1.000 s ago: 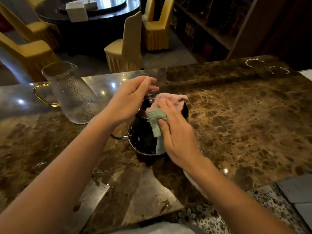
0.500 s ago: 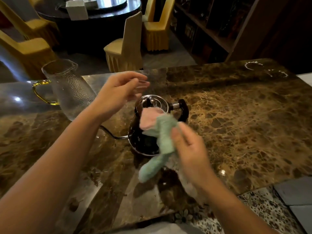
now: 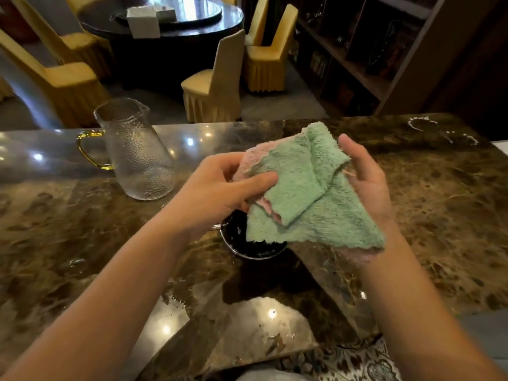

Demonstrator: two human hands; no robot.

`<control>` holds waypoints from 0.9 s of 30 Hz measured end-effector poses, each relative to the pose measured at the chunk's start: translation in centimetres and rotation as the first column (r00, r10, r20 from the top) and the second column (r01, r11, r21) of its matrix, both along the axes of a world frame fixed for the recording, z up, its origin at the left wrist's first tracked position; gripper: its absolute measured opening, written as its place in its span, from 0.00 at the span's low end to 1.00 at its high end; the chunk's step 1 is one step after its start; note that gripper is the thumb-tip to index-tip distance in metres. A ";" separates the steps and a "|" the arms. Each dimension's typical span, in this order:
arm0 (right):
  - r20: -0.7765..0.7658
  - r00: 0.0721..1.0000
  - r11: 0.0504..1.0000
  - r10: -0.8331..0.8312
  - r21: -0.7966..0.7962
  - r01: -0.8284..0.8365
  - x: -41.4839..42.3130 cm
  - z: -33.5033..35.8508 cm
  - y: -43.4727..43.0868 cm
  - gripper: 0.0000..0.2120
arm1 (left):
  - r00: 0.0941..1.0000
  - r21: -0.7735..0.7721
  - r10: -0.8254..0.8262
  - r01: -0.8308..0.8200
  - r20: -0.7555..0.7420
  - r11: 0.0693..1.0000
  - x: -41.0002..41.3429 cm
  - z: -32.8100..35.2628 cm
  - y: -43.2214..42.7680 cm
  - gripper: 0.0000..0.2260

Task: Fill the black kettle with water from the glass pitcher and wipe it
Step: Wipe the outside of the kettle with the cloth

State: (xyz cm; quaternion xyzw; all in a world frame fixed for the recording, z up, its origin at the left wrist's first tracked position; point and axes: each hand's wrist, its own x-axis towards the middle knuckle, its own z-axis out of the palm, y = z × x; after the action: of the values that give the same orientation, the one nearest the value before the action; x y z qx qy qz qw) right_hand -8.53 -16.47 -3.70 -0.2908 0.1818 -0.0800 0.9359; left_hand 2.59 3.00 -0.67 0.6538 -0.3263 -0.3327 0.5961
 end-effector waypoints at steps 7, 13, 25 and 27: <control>0.100 0.995 0.612 0.011 -0.788 0.073 2.0 2.3 2.6 0.16 | 0.623 -0.271 0.466 -0.386 0.628 0.882 2.3 -1.8 -0.1 0.06; -0.035 0.993 -0.090 -0.111 -0.995 -0.045 1.8 0.3 0.9 0.26 | 0.745 0.157 0.040 -0.193 0.666 0.969 3.3 -3.5 -0.3 0.10; -0.273 0.961 -0.345 0.045 -0.907 -0.241 3.7 1.8 1.6 0.24 | 0.827 0.227 -0.078 -0.062 0.557 0.972 5.6 -3.6 -0.3 0.21; -0.232 0.972 -0.397 -0.034 -0.890 -0.226 3.4 1.2 2.8 0.26 | 0.828 0.204 -0.013 -0.122 0.561 0.971 5.1 -4.4 0.4 0.20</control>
State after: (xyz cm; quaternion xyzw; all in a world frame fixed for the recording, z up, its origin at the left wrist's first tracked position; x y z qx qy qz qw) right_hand -5.16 -13.62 -2.46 -0.9582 0.0797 -0.0892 0.2598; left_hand 7.68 3.40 -5.03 0.7962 -0.4262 -0.1456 0.4039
